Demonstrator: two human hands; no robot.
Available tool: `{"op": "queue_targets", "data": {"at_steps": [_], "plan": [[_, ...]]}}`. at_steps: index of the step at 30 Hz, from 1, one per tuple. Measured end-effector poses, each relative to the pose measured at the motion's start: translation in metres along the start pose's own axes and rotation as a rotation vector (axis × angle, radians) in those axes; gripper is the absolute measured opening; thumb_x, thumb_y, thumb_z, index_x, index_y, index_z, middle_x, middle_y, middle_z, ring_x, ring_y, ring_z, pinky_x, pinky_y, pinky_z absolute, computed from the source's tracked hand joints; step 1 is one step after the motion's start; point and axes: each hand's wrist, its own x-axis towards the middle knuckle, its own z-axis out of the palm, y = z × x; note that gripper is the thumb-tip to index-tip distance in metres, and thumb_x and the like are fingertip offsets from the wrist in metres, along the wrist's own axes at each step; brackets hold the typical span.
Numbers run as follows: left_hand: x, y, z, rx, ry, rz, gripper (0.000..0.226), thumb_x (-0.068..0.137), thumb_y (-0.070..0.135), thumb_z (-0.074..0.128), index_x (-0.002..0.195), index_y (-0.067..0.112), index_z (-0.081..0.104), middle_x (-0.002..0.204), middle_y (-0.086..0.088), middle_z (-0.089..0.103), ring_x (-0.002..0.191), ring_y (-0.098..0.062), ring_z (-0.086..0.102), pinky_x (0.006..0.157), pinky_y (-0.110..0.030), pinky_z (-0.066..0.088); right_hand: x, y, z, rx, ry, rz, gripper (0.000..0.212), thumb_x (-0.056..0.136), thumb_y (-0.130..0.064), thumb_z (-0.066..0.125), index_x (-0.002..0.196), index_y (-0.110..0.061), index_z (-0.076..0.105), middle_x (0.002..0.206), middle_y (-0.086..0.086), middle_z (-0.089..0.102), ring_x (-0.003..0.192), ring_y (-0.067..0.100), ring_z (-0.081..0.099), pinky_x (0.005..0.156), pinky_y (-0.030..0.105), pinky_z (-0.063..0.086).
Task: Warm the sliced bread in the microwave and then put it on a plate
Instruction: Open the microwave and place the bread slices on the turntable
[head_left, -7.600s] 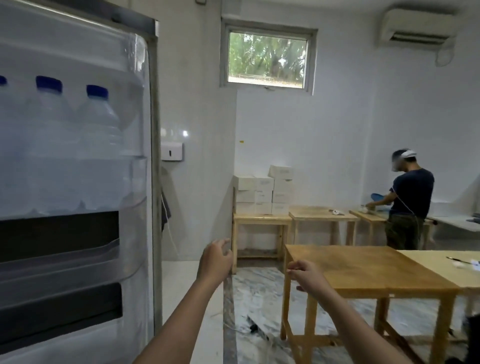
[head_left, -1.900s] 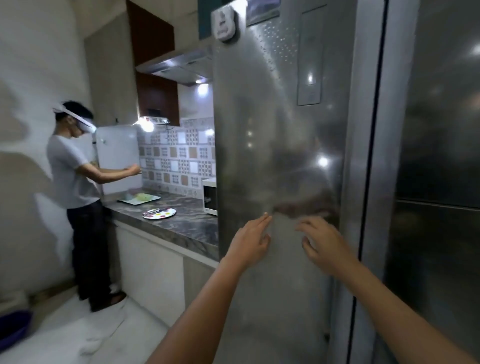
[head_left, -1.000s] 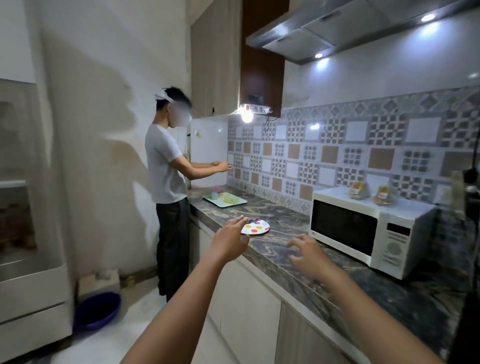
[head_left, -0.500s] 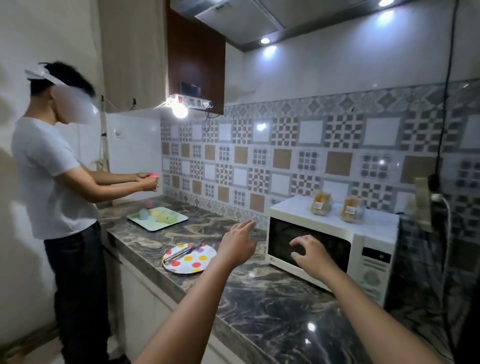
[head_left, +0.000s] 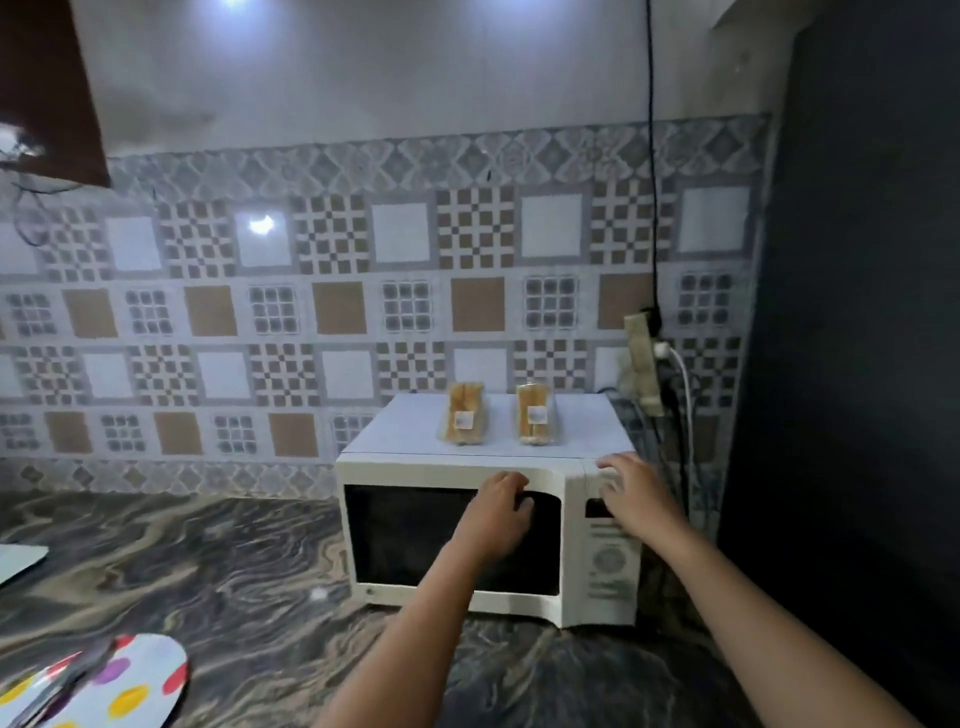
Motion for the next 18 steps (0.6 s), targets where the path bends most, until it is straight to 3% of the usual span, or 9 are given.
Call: {"op": "queue_targets", "data": {"at_steps": [3, 7, 9, 12, 15, 18], "plan": [[0.022, -0.004, 0.037, -0.101, -0.08, -0.006, 0.022, 0.093, 0.022, 0.048, 0.106, 0.005, 0.055, 0.107, -0.009, 0.055, 0.098, -0.025, 0.053, 0.088, -0.033, 0.042, 0.016, 0.02, 0.006, -0.093, 0.062, 0.037, 0.044, 0.091, -0.004, 0.046, 0.134, -0.007, 0.048, 0.142, 0.004, 0.043, 0.13, 0.021, 0.041, 0.107, 0.028, 0.033], [0.039, -0.01, 0.085, -0.279, -0.105, -0.055, 0.016, 0.093, 0.02, 0.048, 0.078, 0.013, 0.046, 0.079, -0.002, 0.049, 0.075, -0.024, 0.05, 0.063, -0.033, 0.042, 0.03, 0.039, 0.017, -0.187, 0.036, 0.051, 0.046, 0.093, -0.006, 0.042, 0.14, -0.01, 0.043, 0.149, 0.007, 0.037, 0.139, 0.019, 0.032, 0.114, 0.03, 0.026], [0.047, -0.013, 0.103, -0.333, -0.079, -0.089, 0.019, 0.093, 0.02, 0.046, 0.075, 0.013, 0.045, 0.076, -0.007, 0.051, 0.075, -0.032, 0.055, 0.062, -0.034, 0.043, 0.034, 0.044, 0.021, -0.204, 0.028, 0.026, 0.044, 0.095, -0.005, 0.042, 0.139, -0.008, 0.042, 0.15, 0.009, 0.035, 0.141, 0.019, 0.029, 0.114, 0.029, 0.024], [0.051, -0.017, 0.122, -0.436, -0.048, -0.154, 0.031, 0.094, 0.021, 0.046, 0.063, 0.018, 0.04, 0.069, -0.008, 0.051, 0.066, -0.03, 0.053, 0.059, -0.043, 0.047, 0.037, 0.047, 0.026, -0.185, 0.077, 0.001, 0.041, 0.096, -0.002, 0.044, 0.136, -0.004, 0.045, 0.148, 0.013, 0.038, 0.141, 0.021, 0.03, 0.115, 0.027, 0.021], [0.053, -0.022, 0.132, -0.467, 0.005, -0.17, 0.039, 0.094, 0.021, 0.047, 0.057, 0.019, 0.036, 0.073, -0.019, 0.057, 0.072, -0.038, 0.055, 0.059, -0.033, 0.037, 0.038, 0.049, 0.03, -0.158, 0.131, 0.018, 0.041, 0.094, 0.002, 0.046, 0.134, -0.004, 0.048, 0.146, 0.014, 0.041, 0.139, 0.021, 0.033, 0.113, 0.021, 0.017], [0.055, -0.025, 0.135, -0.501, 0.022, -0.159, 0.043, 0.093, 0.02, 0.051, 0.055, 0.017, 0.032, 0.06, -0.012, 0.049, 0.058, -0.027, 0.041, 0.057, -0.032, 0.034, 0.04, 0.052, 0.03, -0.145, 0.151, 0.024, 0.041, 0.092, 0.005, 0.049, 0.131, -0.003, 0.05, 0.144, 0.014, 0.043, 0.138, 0.02, 0.036, 0.108, 0.012, 0.015]]}}
